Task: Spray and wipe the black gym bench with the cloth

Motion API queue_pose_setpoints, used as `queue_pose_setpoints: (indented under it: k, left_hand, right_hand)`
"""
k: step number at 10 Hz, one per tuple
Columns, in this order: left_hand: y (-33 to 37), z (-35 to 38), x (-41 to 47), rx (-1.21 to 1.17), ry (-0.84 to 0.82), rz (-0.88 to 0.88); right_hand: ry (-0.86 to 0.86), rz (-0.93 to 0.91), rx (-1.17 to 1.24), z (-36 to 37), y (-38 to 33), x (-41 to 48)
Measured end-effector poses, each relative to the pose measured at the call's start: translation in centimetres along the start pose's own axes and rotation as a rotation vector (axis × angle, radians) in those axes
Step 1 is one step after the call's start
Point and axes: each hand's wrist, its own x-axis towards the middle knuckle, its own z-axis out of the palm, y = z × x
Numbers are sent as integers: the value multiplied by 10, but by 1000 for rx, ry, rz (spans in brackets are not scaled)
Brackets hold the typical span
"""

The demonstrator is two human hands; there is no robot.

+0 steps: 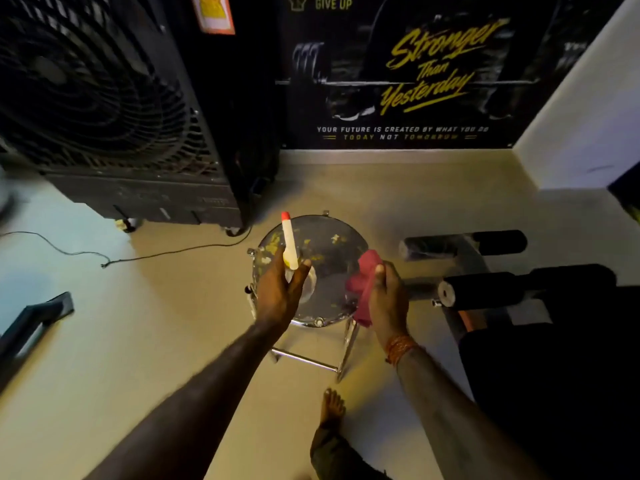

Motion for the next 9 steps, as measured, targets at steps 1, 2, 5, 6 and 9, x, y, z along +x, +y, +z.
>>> queue_pose_setpoints:
  k: [1,2,5,6,9]
  left_hand:
    - [-11,4,41,-19,-3,-19]
    - [-26,7,74,-20,2,-11]
    - [-64,-2,99,23,-61,6]
    - [-65,-2,99,64,-100,32]
    - [-72,-27,70,271,-234,-25]
  right_hand:
    - [68,-251,-234,34,0,35]
    - [-168,-419,-646,78,10,59]
    - [-417,-309,-957,108,60,62]
    - [-499,-254,-1039,106,59,65]
    - [-338,-207,-862,77,27,11]
